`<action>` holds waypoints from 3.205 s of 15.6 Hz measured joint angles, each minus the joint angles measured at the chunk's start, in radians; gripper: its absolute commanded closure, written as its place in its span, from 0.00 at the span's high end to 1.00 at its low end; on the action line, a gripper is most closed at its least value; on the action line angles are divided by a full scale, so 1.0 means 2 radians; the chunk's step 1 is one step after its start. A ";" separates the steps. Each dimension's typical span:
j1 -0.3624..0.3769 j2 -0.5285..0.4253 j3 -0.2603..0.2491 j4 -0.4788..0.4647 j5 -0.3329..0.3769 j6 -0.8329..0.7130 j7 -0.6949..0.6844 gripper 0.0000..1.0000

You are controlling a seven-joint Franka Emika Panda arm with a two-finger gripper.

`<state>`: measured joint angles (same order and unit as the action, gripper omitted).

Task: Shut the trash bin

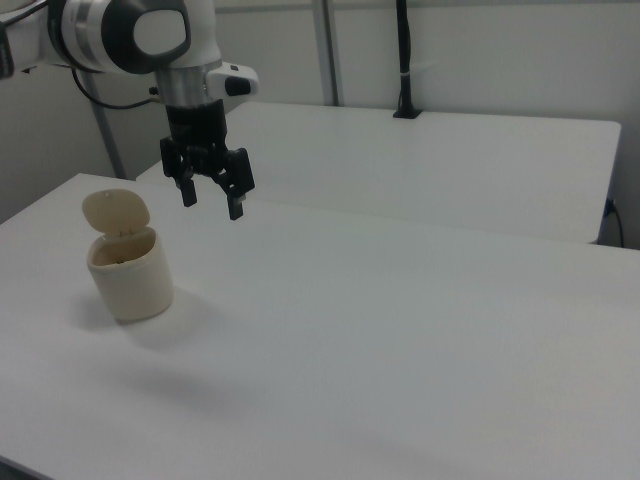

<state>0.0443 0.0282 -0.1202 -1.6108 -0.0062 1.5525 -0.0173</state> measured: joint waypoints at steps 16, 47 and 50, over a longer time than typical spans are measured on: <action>0.005 0.002 0.000 -0.001 -0.002 0.000 -0.031 0.13; 0.252 0.119 -0.024 0.059 0.056 0.171 -0.126 0.00; 0.251 0.120 -0.024 0.058 0.050 0.137 -0.137 0.00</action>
<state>0.5455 0.2674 -0.1686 -1.4952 0.0945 1.8262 -0.2907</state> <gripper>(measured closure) 0.991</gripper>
